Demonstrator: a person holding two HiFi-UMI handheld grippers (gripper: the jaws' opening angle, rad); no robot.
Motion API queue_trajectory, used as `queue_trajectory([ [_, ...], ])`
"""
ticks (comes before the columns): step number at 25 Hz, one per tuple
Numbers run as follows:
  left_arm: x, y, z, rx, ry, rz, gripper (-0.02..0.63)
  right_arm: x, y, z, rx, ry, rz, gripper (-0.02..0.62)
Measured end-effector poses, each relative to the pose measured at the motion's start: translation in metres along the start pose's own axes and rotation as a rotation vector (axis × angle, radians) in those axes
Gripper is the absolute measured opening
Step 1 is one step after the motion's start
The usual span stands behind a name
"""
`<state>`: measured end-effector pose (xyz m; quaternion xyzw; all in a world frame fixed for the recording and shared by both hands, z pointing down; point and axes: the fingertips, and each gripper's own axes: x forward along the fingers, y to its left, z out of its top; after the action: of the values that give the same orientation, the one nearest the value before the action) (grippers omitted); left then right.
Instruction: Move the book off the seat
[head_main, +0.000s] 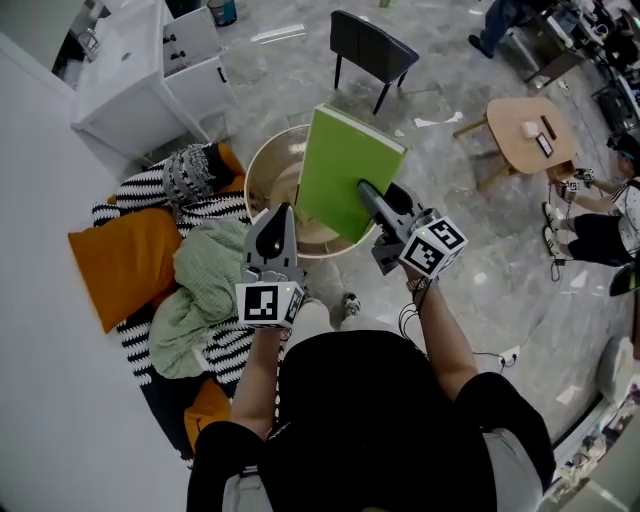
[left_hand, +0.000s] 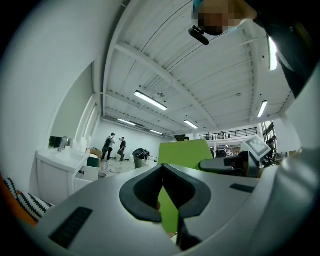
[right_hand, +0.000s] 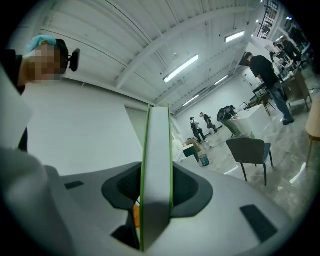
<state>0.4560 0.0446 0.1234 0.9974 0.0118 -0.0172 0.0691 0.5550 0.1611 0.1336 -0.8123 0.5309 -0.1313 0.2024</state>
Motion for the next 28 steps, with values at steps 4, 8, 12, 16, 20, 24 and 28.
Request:
queue_trajectory([
  [4, 0.007, 0.03, -0.012, -0.019, 0.026, -0.011, 0.011, 0.025, 0.0, -0.019, 0.021, 0.028, -0.039, 0.144],
  [8, 0.009, 0.051, -0.03, -0.041, 0.062, -0.034, 0.011, 0.041, -0.004, -0.047, 0.051, 0.057, -0.07, 0.144],
  [12, 0.013, 0.065, -0.048, -0.044, 0.091, -0.052, 0.011, 0.051, -0.011, -0.076, 0.072, 0.093, -0.089, 0.144],
  [16, 0.015, 0.073, -0.063, -0.05, 0.118, -0.048, 0.011, 0.059, -0.022, -0.104, 0.125, 0.13, -0.113, 0.144],
  [20, 0.016, 0.081, -0.082, -0.052, 0.15, -0.041, 0.011, 0.064, -0.038, -0.134, 0.195, 0.144, -0.138, 0.144],
  [24, 0.023, 0.089, -0.103, -0.054, 0.169, -0.028, 0.011, 0.073, -0.057, -0.168, 0.242, 0.186, -0.151, 0.144],
  [28, 0.029, 0.095, -0.123, -0.054, 0.184, -0.006, 0.011, 0.078, -0.077, -0.209, 0.293, 0.237, -0.162, 0.144],
])
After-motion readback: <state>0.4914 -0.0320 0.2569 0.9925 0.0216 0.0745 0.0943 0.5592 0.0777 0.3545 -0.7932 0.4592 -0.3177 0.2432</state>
